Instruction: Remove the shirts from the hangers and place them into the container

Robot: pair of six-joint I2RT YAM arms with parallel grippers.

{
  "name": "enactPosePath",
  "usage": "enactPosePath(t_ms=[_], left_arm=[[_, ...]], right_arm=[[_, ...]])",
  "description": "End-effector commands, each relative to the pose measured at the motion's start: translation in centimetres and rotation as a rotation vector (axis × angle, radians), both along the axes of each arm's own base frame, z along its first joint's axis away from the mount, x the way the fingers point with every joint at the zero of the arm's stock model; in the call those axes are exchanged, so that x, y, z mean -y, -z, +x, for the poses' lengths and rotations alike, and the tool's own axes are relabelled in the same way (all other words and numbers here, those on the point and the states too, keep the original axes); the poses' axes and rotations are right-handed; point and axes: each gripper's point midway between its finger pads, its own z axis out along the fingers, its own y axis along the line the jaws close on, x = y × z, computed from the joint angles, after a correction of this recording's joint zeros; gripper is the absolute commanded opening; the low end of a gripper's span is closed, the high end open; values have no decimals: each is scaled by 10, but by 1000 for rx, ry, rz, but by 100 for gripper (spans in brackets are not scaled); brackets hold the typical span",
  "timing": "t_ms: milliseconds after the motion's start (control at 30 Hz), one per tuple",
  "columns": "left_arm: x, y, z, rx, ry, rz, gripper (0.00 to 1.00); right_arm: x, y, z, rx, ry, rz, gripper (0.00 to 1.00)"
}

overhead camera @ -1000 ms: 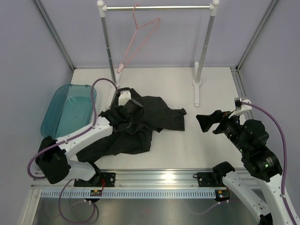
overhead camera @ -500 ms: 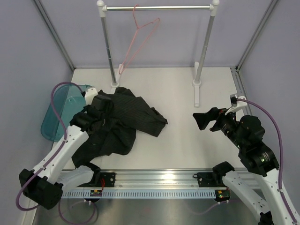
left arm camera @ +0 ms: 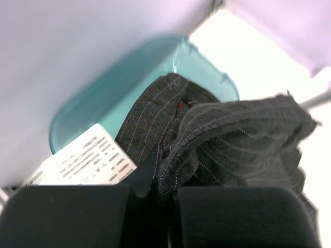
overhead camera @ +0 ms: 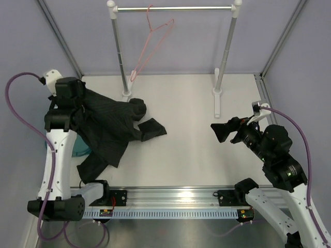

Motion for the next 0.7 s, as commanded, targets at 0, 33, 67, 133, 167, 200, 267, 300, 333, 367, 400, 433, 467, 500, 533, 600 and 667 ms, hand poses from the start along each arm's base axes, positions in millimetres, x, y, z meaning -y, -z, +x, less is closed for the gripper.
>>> enactPosePath(t_ms=[0, 33, 67, 133, 167, 200, 267, 300, 333, 367, 400, 433, 467, 500, 533, 600, 667], left_arm=[[-34, -61, 3, 125, -106, 66, 0], [-41, -70, 2, 145, -129, 66, 0], [-49, -86, 3, 176, -158, 76, 0], [-66, -95, 1, 193, -216, 93, 0], [-78, -99, 1, 199, -257, 100, 0], [-84, -99, 2, 201, -276, 101, 0], [-97, -96, 6, 206, -312, 103, 0], [-99, -89, 8, 196, -316, 99, 0], [-101, -88, 13, 210, -319, 99, 0], [-104, -82, 17, 210, -329, 100, 0], [-106, -59, 20, 169, -335, 95, 0], [-108, -51, 27, 180, -342, 93, 0], [-113, -38, 29, 160, -353, 85, 0], [-116, -20, 34, 122, -366, 78, 0], [-118, 3, 37, 86, -376, 66, 1], [-124, 40, 46, 20, -382, 39, 2], [-124, 77, 52, -50, -365, -12, 6]], right_arm=[[-5, -32, -7, 96, -46, 30, 99], [-5, -33, -8, 97, -49, 27, 100], [-5, -35, -8, 103, -51, 29, 99], [-6, -35, -9, 107, -58, 24, 99], [-5, -35, -9, 111, -57, 23, 99], [-5, -35, -10, 112, -57, 23, 100], [-5, -30, -9, 105, -57, 18, 100], [-5, -30, -10, 105, -60, 20, 99], [-6, -27, -10, 102, -61, 19, 99], [-6, -24, -9, 97, -61, 20, 99], [-7, -22, -10, 93, -64, 21, 99], [-7, -18, -9, 86, -67, 18, 99], [-8, -17, -9, 84, -69, 17, 99], [-8, -15, -9, 80, -72, 16, 99], [-9, -10, -7, 69, -72, 10, 99], [-9, -7, -7, 63, -72, 4, 99], [-9, -2, -6, 54, -71, -3, 100]])
